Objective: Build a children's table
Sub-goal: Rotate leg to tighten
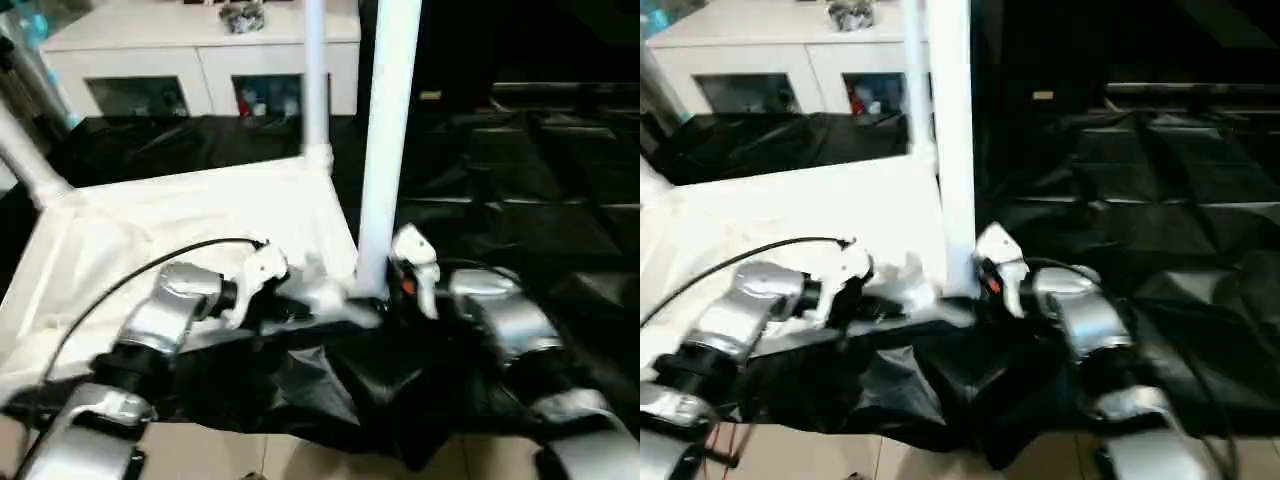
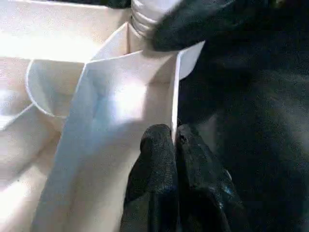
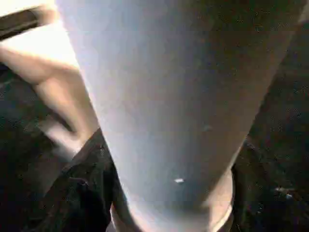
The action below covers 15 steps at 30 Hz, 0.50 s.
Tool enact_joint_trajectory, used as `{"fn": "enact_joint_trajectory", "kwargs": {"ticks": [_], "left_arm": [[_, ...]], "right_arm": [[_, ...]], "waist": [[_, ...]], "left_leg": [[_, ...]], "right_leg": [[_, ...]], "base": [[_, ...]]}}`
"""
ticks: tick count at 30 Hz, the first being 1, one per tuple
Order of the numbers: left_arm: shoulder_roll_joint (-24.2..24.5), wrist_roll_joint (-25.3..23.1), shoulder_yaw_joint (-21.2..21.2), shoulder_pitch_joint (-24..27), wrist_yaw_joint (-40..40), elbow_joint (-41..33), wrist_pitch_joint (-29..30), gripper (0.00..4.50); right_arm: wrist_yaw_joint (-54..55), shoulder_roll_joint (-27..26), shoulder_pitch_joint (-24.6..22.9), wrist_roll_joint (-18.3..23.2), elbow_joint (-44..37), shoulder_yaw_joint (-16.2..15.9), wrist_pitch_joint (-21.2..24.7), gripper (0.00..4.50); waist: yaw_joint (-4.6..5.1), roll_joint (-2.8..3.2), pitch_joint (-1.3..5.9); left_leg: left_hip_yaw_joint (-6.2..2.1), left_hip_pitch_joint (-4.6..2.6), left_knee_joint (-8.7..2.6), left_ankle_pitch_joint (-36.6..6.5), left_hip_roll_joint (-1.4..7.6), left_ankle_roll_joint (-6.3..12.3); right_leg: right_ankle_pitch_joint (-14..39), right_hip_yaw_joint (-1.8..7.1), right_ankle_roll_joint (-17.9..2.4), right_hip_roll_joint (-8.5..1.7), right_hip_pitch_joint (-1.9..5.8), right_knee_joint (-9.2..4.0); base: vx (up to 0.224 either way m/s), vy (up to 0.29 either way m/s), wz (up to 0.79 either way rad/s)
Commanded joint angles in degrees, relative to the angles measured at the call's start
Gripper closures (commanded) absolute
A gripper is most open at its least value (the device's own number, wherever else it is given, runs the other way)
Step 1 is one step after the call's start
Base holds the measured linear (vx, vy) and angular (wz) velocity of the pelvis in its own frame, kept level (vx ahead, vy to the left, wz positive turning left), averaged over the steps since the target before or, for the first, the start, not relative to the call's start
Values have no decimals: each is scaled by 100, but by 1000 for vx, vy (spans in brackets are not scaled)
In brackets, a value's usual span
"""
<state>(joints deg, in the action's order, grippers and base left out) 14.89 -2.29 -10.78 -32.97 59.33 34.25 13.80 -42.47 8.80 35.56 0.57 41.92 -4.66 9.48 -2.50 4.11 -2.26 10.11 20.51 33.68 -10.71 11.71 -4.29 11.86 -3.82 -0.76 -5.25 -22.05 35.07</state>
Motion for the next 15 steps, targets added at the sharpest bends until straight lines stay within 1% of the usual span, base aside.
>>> {"fn": "enact_joint_trajectory", "kwargs": {"ticks": [1,2,3,4,5,6,7,8,9,10,13,14,15], "left_arm": [[-541,129,-68,-224,-496,-34,79,450],[-664,113,-55,-242,-681,-8,114,450],[-688,110,-54,-244,-715,-4,120,450],[-744,101,-52,-250,-796,3,136,450],[-845,96,-28,-267,-974,8,166,450],[-923,110,-35,-261,-1031,-30,190,450],[-973,114,-35,-257,-1071,-51,203,450],[-973,114,-35,-257,-1071,-51,203,450],[-1022,113,-57,-230,-1056,-109,210,450],[-1027,106,-78,-205,-1014,-150,207,450],[-952,112,-113,-147,-875,-224,162,450],[-744,160,-166,-54,-564,-337,50,450],[-675,179,-186,-25,-468,-374,15,450]], "right_arm": [[532,-498,-20,-86,418,-239,199,180],[848,-621,34,-70,526,-158,245,180],[914,-646,46,-68,547,-142,254,180],[1078,-708,75,-60,600,-100,277,180],[1305,-794,126,-69,680,-46,287,180],[1350,-867,148,-79,704,-49,207,180],[1369,-917,165,-96,734,-45,139,180],[1369,-917,165,-96,734,-45,139,180],[1341,-976,191,-77,780,-10,98,145],[1262,-999,214,-35,819,25,97,124],[1057,-960,214,6,776,21,60,93],[586,-767,176,15,603,-112,-105,82],[445,-703,164,15,554,-154,-161,73]], "waist": [[13,-75,248],[34,-75,249],[42,-75,270],[47,-81,294],[43,-76,303],[43,-84,312],[43,-84,312],[35,-86,311],[29,-101,311],[22,-101,305],[21,-95,291],[23,-83,291],[24,-87,303]], "left_leg": [[-51,-47,-465,-1693,105,-18],[-44,-39,-464,-1669,97,5],[-53,-28,-468,-1563,103,29],[-44,-12,-449,-1390,96,87],[-45,-6,-443,-1309,93,117],[-28,7,-421,-1139,84,196],[-28,7,-421,-1139,84,196],[-21,11,-415,-1071,80,256],[-16,18,-413,-1045,76,312],[-17,17,-418,-1055,85,331],[-20,8,-433,-1184,93,312],[-25,5,-441,-1232,102,296],[-27,14,-436,-1239,107,316]], "right_leg": [[2127,212,-1031,-307,196,-540],[2055,221,-1018,-299,189,-552],[1850,218,-1031,-291,205,-535],[1526,222,-1079,-283,216,-509],[1368,218,-1113,-279,222,-494],[1035,212,-1196,-272,237,-469],[1035,212,-1196,-272,237,-469],[933,209,-1232,-276,236,-470],[942,205,-1242,-274,248,-466],[1025,202,-1238,-281,243,-478],[1230,202,-1208,-283,235,-496],[1259,204,-1200,-285,231,-494],[1162,206,-1210,-282,243,-481]], "base": [[0,0,0],[0,0,0],[0,0,0],[0,0,0],[0,0,0],[0,0,0],[0,0,0],[0,0,0],[0,0,0],[0,0,0],[0,0,0],[0,0,0],[0,0,0]]}}
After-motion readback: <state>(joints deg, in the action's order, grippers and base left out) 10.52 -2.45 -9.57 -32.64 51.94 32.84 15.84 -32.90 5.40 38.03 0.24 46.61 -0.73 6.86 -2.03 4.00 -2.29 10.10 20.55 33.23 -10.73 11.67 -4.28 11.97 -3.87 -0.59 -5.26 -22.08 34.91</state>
